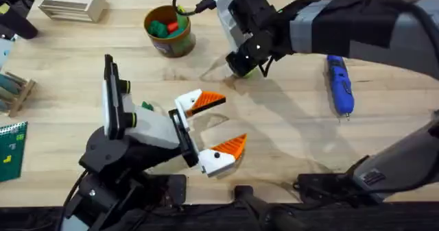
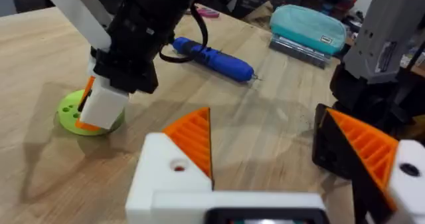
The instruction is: Pick up the gripper from the table and insert it into the empty holder that is missing its gripper. Then pick up a screw, insert it into the mounting hole, and use the screwdriver to tighten it. Finally, clean up the table by picking up the vegetable and placing it into the bucket.
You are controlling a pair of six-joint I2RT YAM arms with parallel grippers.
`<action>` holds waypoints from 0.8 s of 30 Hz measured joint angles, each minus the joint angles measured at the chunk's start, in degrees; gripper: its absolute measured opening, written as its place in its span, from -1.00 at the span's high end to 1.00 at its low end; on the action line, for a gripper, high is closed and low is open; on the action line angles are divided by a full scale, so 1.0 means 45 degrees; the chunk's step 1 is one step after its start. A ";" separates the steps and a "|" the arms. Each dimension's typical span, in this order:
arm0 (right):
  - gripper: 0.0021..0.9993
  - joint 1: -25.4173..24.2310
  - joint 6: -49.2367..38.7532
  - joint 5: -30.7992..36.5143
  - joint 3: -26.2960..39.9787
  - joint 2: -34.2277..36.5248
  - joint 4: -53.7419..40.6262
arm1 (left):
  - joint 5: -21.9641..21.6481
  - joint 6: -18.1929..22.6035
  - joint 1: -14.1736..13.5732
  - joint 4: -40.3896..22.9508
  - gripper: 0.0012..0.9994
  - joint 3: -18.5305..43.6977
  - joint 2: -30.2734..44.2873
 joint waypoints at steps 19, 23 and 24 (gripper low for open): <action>0.98 0.0000 -0.0008 0.0005 0.0051 0.0175 0.0083 | 0.0000 0.0000 0.0000 0.0005 -0.98 0.0000 0.0004; 0.99 0.0000 -0.0007 0.0003 0.0059 0.0175 0.0013 | 0.0000 0.0000 0.0000 0.0005 -0.98 0.0000 0.0000; 0.99 0.0000 -0.0012 0.0000 0.0080 0.0175 -0.0040 | 0.0000 0.0000 0.0000 0.0000 -0.98 0.0000 0.0003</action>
